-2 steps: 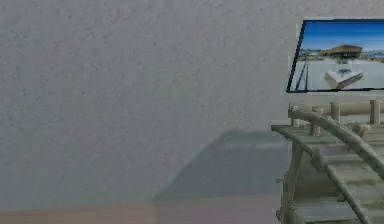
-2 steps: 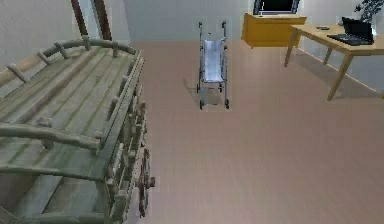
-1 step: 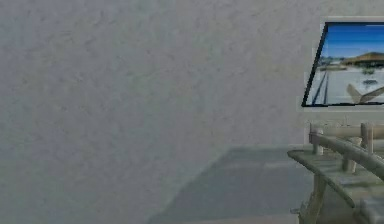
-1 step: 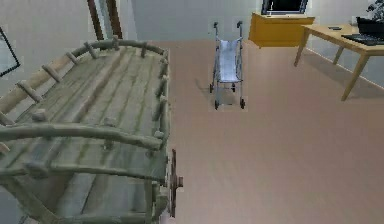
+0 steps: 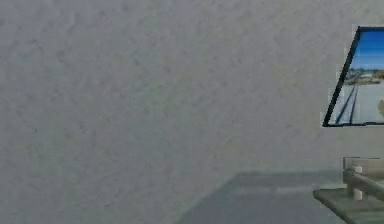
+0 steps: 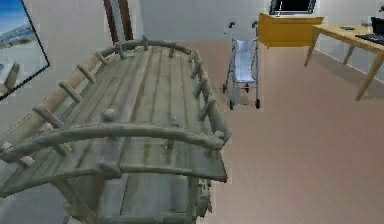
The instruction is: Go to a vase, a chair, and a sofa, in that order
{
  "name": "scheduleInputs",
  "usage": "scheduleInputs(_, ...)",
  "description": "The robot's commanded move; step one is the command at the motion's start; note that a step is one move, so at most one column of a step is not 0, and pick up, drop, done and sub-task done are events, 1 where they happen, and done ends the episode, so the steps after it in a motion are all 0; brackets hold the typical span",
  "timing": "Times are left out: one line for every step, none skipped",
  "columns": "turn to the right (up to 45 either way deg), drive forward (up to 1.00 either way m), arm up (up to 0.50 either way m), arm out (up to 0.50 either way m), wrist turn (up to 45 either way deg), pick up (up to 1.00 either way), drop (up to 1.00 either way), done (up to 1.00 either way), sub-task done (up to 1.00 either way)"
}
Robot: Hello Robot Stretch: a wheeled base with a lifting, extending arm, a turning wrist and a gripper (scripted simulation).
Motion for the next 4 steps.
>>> scheduleInputs(45.0,0.00,0.00,0.00,0.0,0.00,0.00,0.00,0.00)
scheduleInputs(45.0,0.00,0.00,0.00,0.0,0.00,0.00,0.00,0.00)
scheduleInputs(45.0,0.00,0.00,0.00,0.0,0.00,0.00,0.00,0.00)
scheduleInputs(24.0,0.00,0.00,0.00,0.0,0.00,0.00,0.00,0.00)
